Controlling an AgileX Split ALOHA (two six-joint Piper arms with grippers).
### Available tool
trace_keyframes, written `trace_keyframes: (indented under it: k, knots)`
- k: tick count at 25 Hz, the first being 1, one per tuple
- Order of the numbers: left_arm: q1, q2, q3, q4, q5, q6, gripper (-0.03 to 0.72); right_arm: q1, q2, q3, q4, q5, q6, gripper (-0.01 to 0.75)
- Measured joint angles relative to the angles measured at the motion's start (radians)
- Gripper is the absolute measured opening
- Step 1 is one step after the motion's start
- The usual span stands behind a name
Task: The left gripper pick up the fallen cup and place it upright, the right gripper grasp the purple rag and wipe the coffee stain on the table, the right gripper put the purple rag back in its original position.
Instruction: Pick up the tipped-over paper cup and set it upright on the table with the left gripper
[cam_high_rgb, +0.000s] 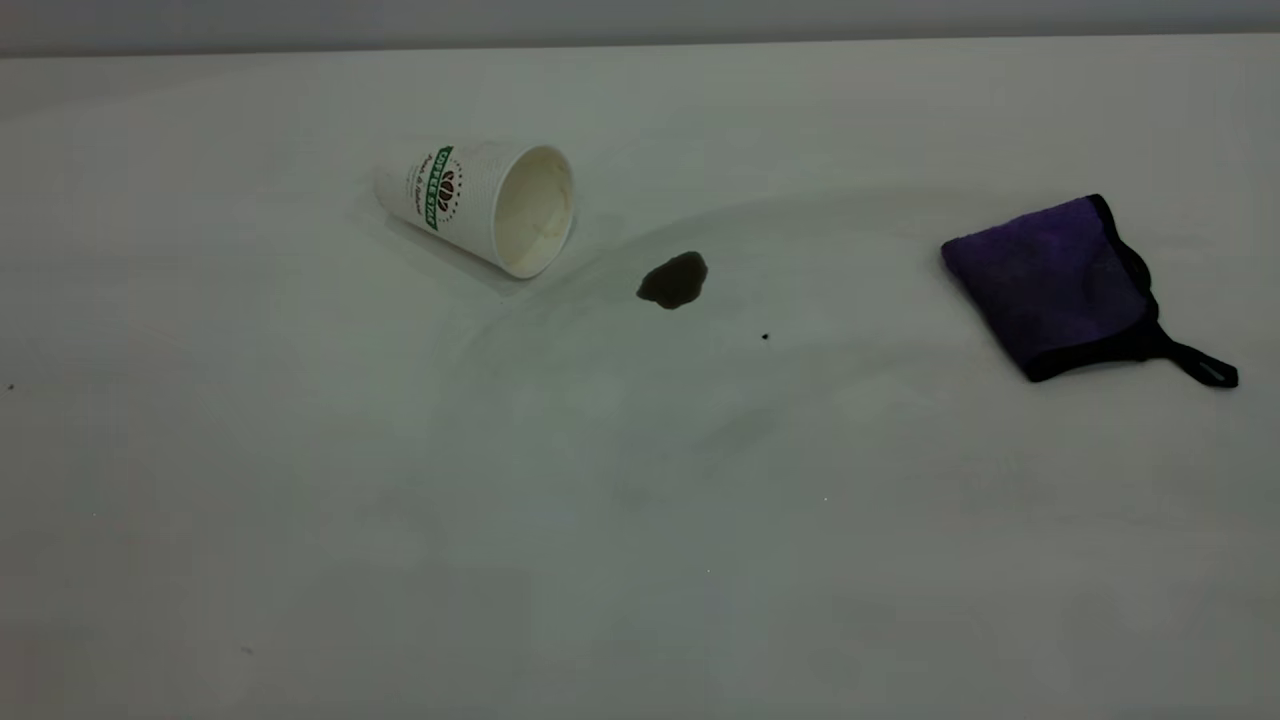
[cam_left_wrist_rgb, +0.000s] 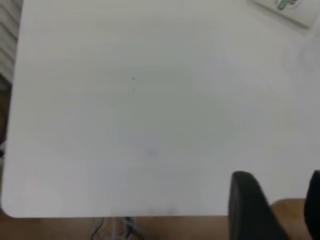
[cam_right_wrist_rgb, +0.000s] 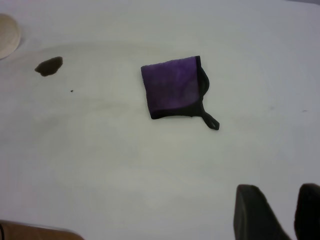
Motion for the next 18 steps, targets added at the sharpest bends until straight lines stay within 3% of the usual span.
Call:
trace_keyframes:
  k: [5, 7, 12, 18]
  knots:
    - [0.000, 0.233, -0.068, 0.014, -0.133, -0.001, 0.637, 0.000, 0.000, 0.000, 0.000, 0.000, 0.000, 0.238]
    - [0.000, 0.356, -0.109, 0.014, -0.164, 0.003, 0.694, 0.000, 0.000, 0.000, 0.000, 0.000, 0.000, 0.238]
    - [-0.045, 0.661, -0.225, 0.017, -0.203, 0.020, 0.708, 0.000, 0.000, 0.000, 0.000, 0.000, 0.000, 0.238]
    - [-0.256, 1.019, -0.413, 0.232, -0.239, -0.173, 0.708, 0.000, 0.000, 0.000, 0.000, 0.000, 0.000, 0.238]
